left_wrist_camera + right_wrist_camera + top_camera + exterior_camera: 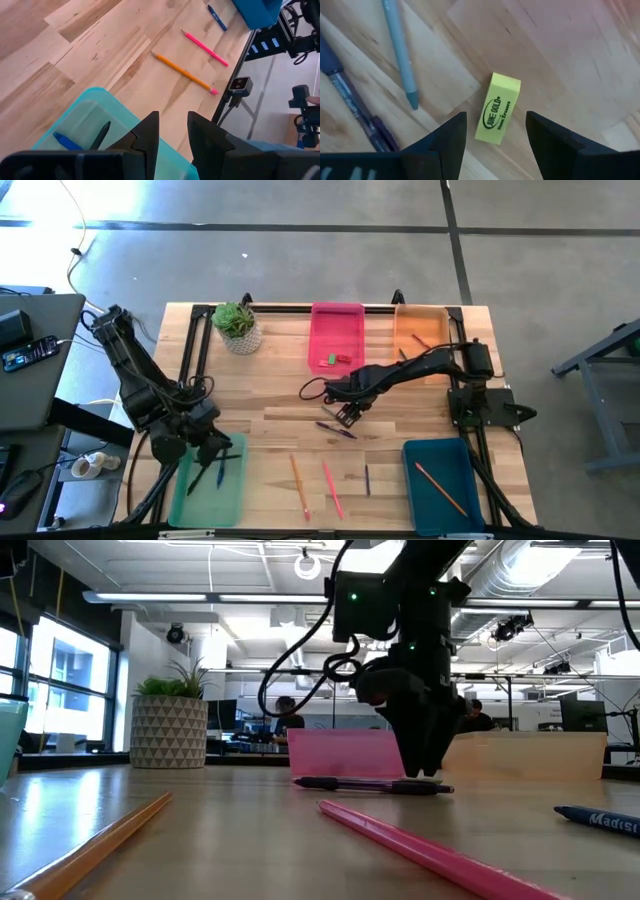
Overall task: Sort crayons/erasers/pens/pencils in bins
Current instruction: Put the light green eraser into the pink bin, then put the yellow pencil into the blue bin
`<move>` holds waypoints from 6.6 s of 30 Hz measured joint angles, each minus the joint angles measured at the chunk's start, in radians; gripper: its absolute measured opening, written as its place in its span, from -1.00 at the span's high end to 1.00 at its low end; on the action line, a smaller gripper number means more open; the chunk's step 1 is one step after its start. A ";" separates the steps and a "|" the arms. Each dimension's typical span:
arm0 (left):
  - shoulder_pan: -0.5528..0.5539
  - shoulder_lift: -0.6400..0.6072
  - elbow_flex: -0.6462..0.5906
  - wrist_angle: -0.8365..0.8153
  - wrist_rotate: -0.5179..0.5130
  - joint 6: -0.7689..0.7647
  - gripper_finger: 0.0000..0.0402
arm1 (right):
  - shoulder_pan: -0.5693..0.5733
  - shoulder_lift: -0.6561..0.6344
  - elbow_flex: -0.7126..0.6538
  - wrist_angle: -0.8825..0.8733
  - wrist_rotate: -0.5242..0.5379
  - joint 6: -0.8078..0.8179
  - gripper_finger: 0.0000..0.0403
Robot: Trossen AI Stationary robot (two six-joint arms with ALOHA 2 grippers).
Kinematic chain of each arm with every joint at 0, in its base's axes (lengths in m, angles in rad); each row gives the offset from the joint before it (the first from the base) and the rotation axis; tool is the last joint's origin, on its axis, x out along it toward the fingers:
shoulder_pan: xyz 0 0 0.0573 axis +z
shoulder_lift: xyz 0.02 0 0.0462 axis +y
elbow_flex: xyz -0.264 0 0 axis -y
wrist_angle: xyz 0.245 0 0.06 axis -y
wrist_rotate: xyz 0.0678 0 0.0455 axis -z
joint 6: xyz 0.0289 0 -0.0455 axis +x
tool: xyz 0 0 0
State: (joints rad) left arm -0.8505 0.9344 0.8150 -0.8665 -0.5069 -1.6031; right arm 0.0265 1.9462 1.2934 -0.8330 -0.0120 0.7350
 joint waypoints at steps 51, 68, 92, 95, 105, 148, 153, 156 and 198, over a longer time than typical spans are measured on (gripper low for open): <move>0.296 0.000 0.000 -0.109 -0.017 0.388 0.55 | -0.001 -0.113 -0.003 -0.010 -0.010 0.121 0.69; 0.394 0.001 0.000 -0.057 -0.125 0.429 0.55 | -0.178 -0.299 0.001 0.202 0.090 -0.174 0.69; 0.521 0.120 0.000 0.379 0.001 0.507 0.55 | -0.324 -0.120 0.001 0.217 0.111 -0.717 0.69; 0.530 0.153 0.001 0.408 0.063 0.500 0.55 | -0.328 -0.107 0.001 0.208 0.107 -0.717 0.69; 0.530 0.296 0.152 0.293 0.124 0.487 0.55 | -0.354 -0.091 0.001 0.199 0.106 -0.719 0.69; 0.442 0.969 0.577 0.050 0.420 -0.403 0.55 | -0.504 -0.092 0.192 0.059 0.113 -0.825 0.10; 0.443 1.026 0.603 0.058 0.426 -0.403 0.55 | -0.520 -0.092 0.234 0.056 0.113 -0.830 0.10; 0.443 1.058 0.613 0.058 0.429 -0.410 0.55 | -0.526 -0.092 0.249 0.052 0.113 -0.832 0.10; 0.446 1.175 0.629 0.053 0.470 -0.395 0.85 | -0.532 -0.183 0.258 -0.010 0.112 -0.956 0.10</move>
State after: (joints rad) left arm -0.4042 2.1094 1.4445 -0.8131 -0.0368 -1.9984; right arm -0.5053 1.7636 1.5513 -0.8427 0.1000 -0.2211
